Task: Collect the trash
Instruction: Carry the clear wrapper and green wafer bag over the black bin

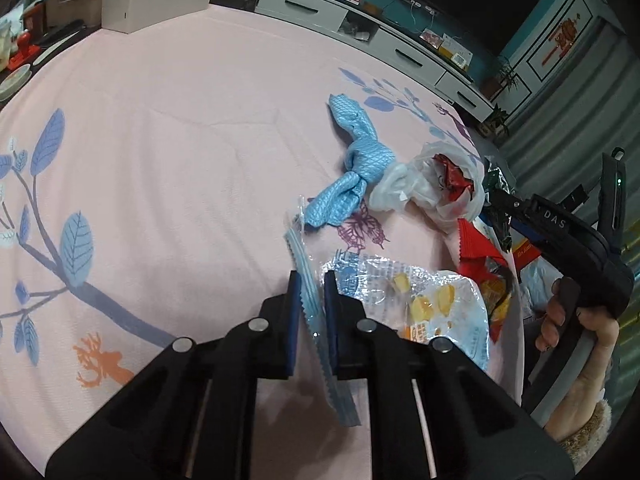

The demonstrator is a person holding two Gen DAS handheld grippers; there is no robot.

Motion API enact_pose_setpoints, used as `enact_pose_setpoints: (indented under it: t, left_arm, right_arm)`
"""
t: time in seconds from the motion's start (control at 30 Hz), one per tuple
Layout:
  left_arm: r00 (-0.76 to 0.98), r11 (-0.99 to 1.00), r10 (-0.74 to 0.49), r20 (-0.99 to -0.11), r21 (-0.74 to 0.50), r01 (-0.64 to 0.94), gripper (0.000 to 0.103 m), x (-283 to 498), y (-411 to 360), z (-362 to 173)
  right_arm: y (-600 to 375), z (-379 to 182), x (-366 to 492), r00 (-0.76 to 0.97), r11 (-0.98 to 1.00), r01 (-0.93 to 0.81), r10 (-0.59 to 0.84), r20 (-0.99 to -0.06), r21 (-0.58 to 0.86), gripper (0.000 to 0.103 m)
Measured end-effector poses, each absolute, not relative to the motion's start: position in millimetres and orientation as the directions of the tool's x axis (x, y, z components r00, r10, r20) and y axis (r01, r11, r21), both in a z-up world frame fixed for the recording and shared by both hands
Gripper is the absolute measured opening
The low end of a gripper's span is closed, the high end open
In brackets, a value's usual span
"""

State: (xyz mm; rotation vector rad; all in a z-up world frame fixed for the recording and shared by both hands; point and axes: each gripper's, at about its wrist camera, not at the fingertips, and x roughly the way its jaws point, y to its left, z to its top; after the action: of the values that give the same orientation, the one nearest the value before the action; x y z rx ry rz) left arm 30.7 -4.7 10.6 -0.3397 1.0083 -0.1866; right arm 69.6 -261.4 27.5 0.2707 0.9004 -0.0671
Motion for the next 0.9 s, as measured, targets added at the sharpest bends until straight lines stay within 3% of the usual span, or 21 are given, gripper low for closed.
enact_pose_setpoints:
  t: [0.4, 0.7, 0.9]
  left_arm:
    - [0.621, 0.883, -0.366, -0.693, -0.47, -0.005, 0.012, 17.3, 23.1, 43.1]
    - [0.706, 0.836, -0.402, -0.583, -0.549, 0.022, 0.011, -7.5, 46.2, 78.8]
    - [0.791, 0.835, -0.426, -0.439, -0.527, 0.157, 0.011, -53.4, 27.3, 137.9]
  right_arm:
    - [-260.3, 108.3, -15.4, 0.783, 0.961, 0.127, 0.054, -0.62, 0.244, 0.036]
    - [-265.9, 91.8, -94.2, 0.775, 0.927, 0.195, 0.054, -0.63, 0.319, 0.036]
    - [-273.8, 109.9, -114.7, 0.8, 0.918, 0.212, 0.034, -0.599, 0.336, 0.036]
